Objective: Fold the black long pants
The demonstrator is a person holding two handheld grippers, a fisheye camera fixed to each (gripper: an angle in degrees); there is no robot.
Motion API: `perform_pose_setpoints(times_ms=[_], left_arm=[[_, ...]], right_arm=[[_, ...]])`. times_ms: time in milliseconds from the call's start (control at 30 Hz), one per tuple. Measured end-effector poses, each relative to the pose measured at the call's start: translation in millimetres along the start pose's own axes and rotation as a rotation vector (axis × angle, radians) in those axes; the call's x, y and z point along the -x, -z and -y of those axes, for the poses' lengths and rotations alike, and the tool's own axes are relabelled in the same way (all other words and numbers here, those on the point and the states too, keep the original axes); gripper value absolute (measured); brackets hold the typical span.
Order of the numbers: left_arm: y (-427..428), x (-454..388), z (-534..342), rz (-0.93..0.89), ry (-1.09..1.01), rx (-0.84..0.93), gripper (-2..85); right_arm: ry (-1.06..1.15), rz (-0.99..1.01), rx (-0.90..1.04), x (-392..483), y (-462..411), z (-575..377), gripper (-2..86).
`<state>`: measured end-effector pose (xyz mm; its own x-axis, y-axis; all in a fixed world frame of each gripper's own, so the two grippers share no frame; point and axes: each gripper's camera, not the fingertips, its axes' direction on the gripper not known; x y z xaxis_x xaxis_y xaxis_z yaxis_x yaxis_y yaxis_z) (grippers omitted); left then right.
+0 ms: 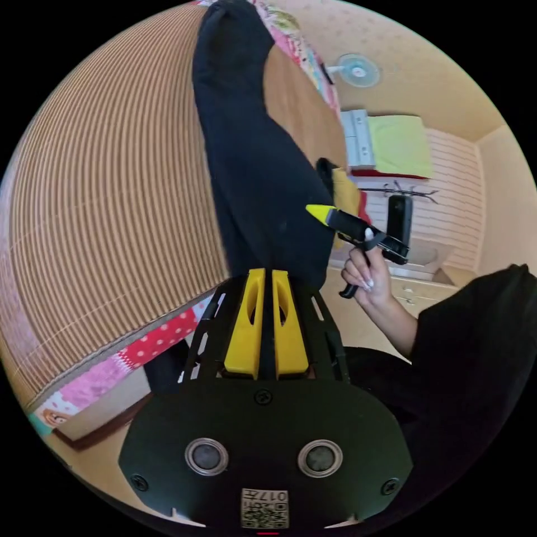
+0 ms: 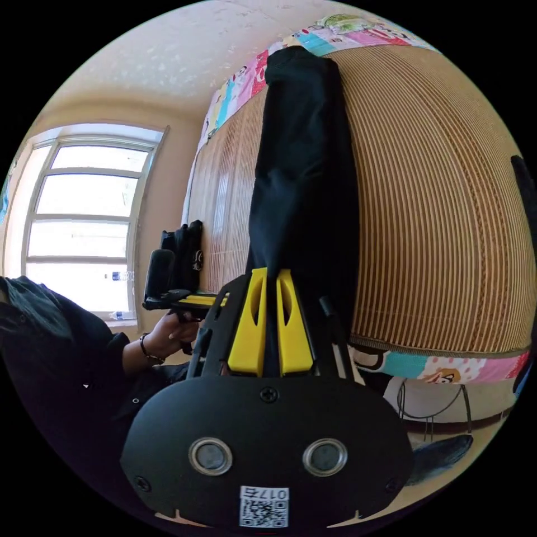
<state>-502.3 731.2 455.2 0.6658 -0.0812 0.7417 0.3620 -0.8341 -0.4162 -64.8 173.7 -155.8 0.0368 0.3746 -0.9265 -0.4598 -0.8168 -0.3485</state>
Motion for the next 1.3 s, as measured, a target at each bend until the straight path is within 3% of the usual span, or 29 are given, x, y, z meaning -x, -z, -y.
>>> perform_pose_setpoints(times_ms=[133, 267, 433, 600, 767, 867, 967, 1033, 1067, 1167, 1300], left_arm=[[-34, 22, -5, 0.095, 0.077, 0.112, 1.2], [-43, 31, -12, 0.079, 0.136, 0.126, 1.8], [-38, 29, -20, 0.071, 0.129, 0.136, 3.6], [16, 39, -21, -0.074, 0.141, -0.137, 8.5], [53, 67, 30, -0.105, 0.153, -0.285, 14.2], [58, 73, 91, -0.119, 0.106, -0.268, 14.0], [58, 76, 144, -0.153, 0.201, -0.237, 12.0], [53, 71, 167, -0.126, 0.228, -0.165, 10.4], [47, 64, 176, -0.078, 0.210, -0.108, 8.8], [40, 54, 168, -0.042, 0.187, -0.063, 6.7], [71, 2, 96, -0.136, -0.015, -0.290, 5.3]], right_arm=[[-0.070, -0.068, 0.183, -40, -37, -18, 3.3], [-0.194, 0.022, 0.135, -63, -35, -30, 3.5], [-0.182, 0.027, 0.091, -58, -13, -39, 4.1], [-0.174, 0.097, -0.008, -67, 34, -27, 6.8], [-0.173, 0.193, -0.071, -123, 63, 32, 8.6], [-0.150, 0.307, -0.044, -151, 59, 109, 9.1], [-0.115, 0.260, 0.029, -153, 48, 161, 8.9], [-0.115, 0.339, 0.163, -153, 24, 194, 7.4], [-0.118, 0.395, 0.243, -152, 11, 201, 7.0], [-0.139, 0.447, 0.233, -154, 15, 191, 6.0], [-0.132, 0.678, 0.076, -140, 71, 139, 3.7]])
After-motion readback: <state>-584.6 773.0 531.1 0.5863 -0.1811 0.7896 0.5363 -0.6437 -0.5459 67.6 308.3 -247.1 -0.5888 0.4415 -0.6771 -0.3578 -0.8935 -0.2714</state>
